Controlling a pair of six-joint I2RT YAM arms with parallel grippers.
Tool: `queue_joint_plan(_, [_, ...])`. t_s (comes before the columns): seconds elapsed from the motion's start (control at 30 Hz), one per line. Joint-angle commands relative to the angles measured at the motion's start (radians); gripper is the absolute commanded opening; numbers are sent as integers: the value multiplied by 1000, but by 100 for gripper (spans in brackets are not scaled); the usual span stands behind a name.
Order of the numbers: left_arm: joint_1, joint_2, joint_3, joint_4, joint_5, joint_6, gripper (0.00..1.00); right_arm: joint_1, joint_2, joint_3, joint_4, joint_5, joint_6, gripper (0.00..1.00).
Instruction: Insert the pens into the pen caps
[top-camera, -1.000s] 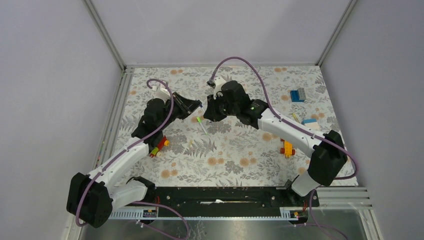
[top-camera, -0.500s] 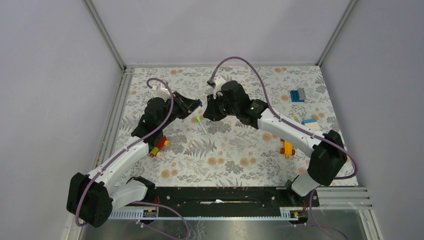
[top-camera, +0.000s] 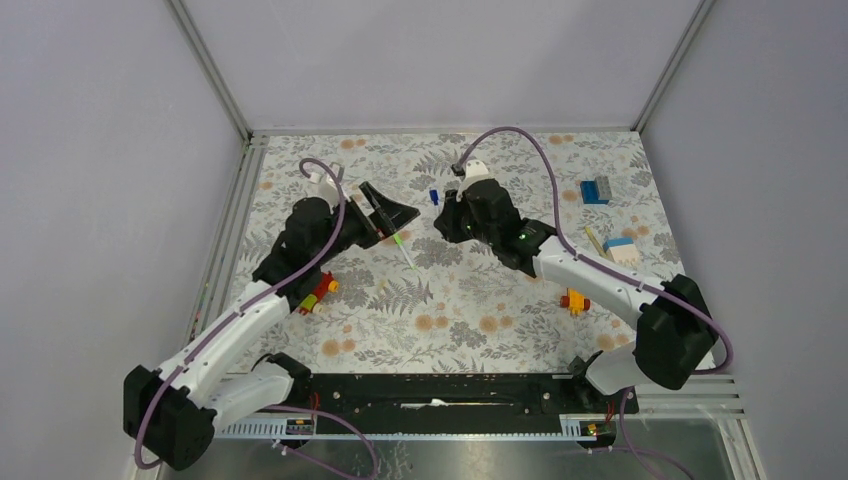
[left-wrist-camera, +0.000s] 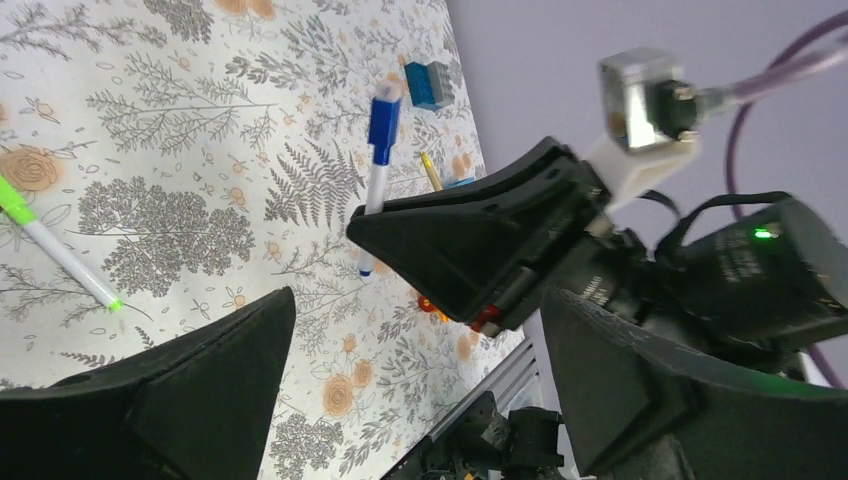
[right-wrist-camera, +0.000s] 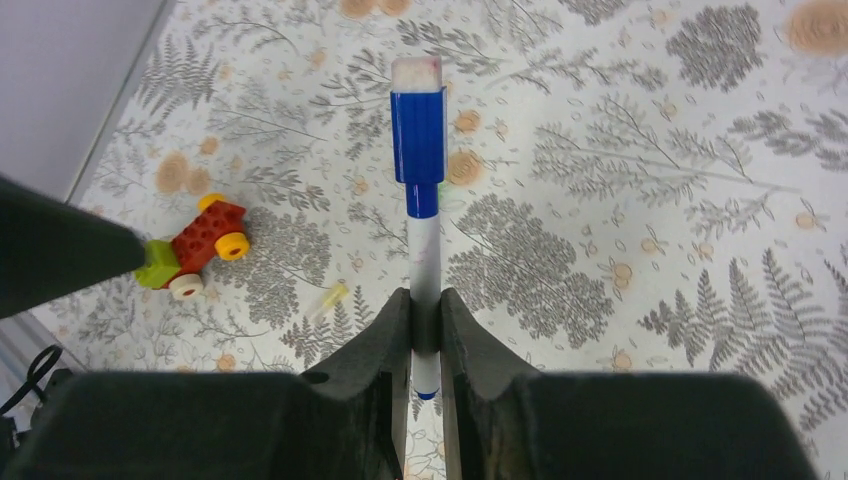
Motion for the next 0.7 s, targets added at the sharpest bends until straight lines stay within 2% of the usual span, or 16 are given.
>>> queue_joint_plan(0.0, [6,-74,68,-98,-73,86,99,3,-11,-28,27,93,113,0])
queue_joint_plan(0.17, [5,-149,121,-336,-204,191,99,3,52,-22,17,118,244,0])
queue_joint_plan(0.3, [5,-209,159,-492,-319,267,99,3,135,16,10,92,287,0])
queue_joint_plan(0.5, [5,-287,169,-608,-412,335,99,3,259,61,10,67,319,0])
queue_joint_plan(0.67, [5,-326,147,-641,-423,385,99,4,350,96,8,58,325,0])
